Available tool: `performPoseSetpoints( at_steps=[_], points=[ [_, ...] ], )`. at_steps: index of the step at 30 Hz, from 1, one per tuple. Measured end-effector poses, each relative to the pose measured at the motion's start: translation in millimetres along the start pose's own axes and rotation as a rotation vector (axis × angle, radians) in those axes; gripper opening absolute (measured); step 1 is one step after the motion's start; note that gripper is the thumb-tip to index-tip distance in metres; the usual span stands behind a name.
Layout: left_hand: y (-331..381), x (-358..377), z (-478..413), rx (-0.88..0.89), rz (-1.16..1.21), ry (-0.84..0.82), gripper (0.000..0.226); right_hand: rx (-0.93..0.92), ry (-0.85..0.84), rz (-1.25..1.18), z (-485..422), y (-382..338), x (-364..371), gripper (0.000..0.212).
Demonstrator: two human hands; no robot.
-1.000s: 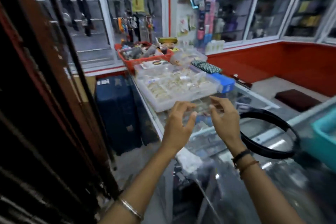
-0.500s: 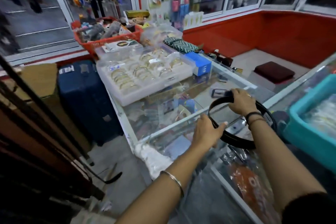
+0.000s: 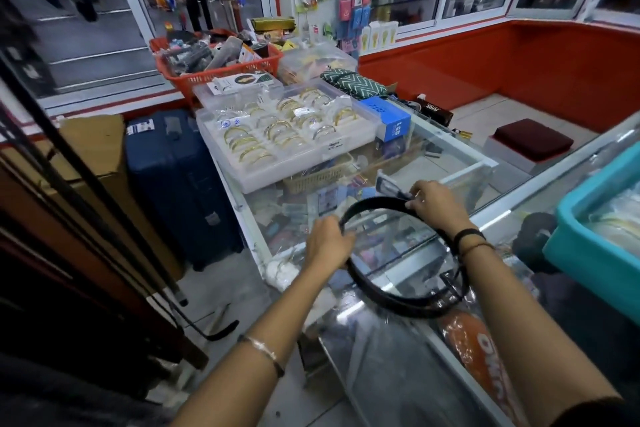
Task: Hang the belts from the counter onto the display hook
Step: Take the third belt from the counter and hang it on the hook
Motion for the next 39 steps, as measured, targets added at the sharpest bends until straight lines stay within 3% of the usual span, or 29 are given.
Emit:
performPoseSetpoints(
  at_steps=[7,17,24,28,30,34,39],
  points=[
    [-54,-54,32,-0.033,-0.097,0.113,0.024,-0.149,-0.107,-0.186,37,-74,34,0.026],
    [-100,-181,102,-0.019,-0.157,0.482,0.014,-0.33,-0.253,-0.833,85,-204,11,0.018],
    [-105,-292,190,-0.135,-0.348,0.788,0.035,-0.611,-0.01,-1.01,152,-329,-36,0.012],
    [-91,-341,239,-0.155,-0.461,0.917,0.036,-0.779,-0.038,-1.209,189,-388,-61,0.027],
    [-90,-368,258,-0.085,-0.299,0.983,0.033,-0.858,-0.054,-1.308,203,-411,-73,0.037],
    [-69,-419,290,0.421,0.278,0.981,0.005,-0.952,-0.018,-1.412,221,-458,-91,0.049],
    [-37,-459,320,0.678,0.36,1.044,0.022,-1.108,-0.028,-1.554,249,-513,-111,0.054]
  ],
)
Point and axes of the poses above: each hand's wrist, its own z-axis away from the middle knuckle, its own x-axis out of the palm, y = z × x, the point moved 4 cm from there along -z, towards the middle knuckle, and after that the axes turned 6 degrees about -z, right-handed, at the moved point
